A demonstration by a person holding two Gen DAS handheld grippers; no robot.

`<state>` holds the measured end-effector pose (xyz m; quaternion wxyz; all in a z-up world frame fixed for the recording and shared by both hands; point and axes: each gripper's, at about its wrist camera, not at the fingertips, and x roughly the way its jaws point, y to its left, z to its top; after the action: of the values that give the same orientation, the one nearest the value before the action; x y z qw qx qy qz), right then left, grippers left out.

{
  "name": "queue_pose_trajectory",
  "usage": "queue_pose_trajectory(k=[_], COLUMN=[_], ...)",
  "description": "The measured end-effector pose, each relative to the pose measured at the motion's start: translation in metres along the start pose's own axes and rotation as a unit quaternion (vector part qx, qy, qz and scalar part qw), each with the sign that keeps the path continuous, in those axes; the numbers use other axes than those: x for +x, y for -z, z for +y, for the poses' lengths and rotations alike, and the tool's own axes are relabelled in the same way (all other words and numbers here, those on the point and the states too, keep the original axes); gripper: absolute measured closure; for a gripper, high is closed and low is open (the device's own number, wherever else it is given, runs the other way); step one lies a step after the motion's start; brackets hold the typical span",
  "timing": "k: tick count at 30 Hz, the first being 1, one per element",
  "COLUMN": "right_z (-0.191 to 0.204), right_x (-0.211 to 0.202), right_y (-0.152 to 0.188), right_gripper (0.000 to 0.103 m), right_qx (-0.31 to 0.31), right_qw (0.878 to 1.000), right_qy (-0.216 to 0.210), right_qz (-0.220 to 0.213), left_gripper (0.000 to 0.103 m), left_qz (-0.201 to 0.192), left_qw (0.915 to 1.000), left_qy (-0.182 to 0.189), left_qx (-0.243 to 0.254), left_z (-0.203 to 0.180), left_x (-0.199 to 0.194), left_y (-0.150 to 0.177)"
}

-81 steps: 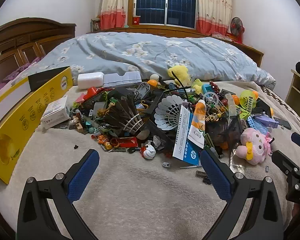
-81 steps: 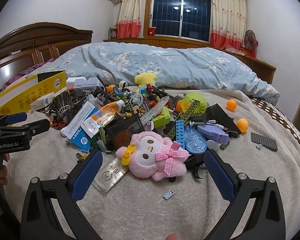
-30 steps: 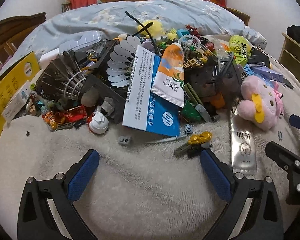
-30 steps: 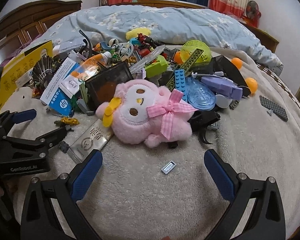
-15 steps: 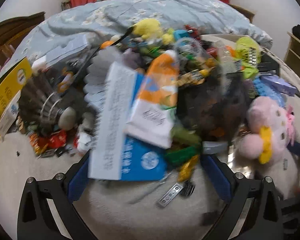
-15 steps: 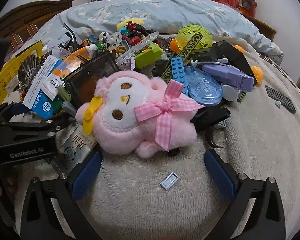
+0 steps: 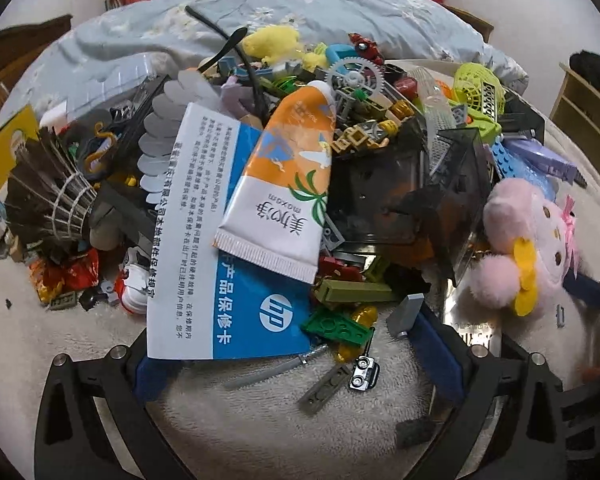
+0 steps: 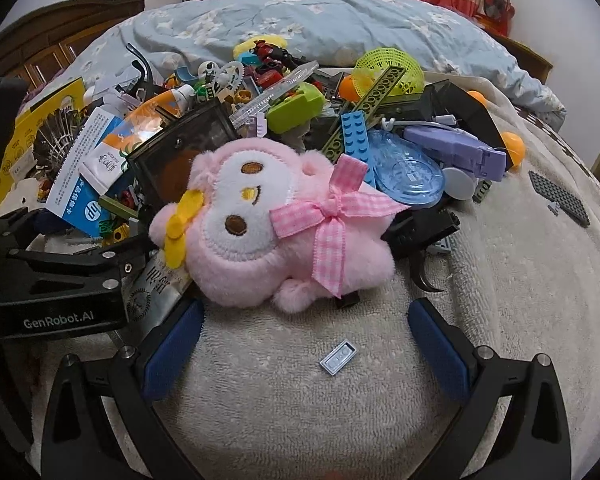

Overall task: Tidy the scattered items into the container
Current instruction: 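Move the left tool toward the blue-and-white HP card in the pile, then close the left tool on the blue-and-white HP card and lift it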

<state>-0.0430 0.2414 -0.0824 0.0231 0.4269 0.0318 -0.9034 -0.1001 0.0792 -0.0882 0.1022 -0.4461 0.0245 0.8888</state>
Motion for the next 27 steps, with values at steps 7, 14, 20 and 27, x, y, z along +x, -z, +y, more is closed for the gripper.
queue_pose_trajectory(k=[7, 14, 20, 27], right_z=[0.001, 0.002, 0.002, 0.003], right_x=[0.0, -0.001, -0.001, -0.001], right_y=[0.0, 0.001, 0.001, 0.001], right_gripper=[0.0, 0.0, 0.0, 0.0], right_qx=[0.0, -0.001, -0.001, -0.001], right_qw=[1.0, 1.0, 1.0, 1.0], right_qy=[0.0, 0.001, 0.001, 0.002], right_qz=[0.0, 0.0, 0.0, 0.0], left_gripper=[0.08, 0.08, 0.08, 0.053], left_qz=[-0.047, -0.049, -0.056, -0.04], left_qw=[0.9985, 0.9988, 0.9983, 0.9985], left_qy=[-0.023, -0.006, -0.014, -0.035], left_qx=[0.015, 0.0, 0.004, 0.016], left_z=[-0.005, 0.001, -0.001, -0.002], left_x=[-0.017, -0.016, -0.019, -0.015], left_y=[0.005, 0.003, 0.003, 0.004])
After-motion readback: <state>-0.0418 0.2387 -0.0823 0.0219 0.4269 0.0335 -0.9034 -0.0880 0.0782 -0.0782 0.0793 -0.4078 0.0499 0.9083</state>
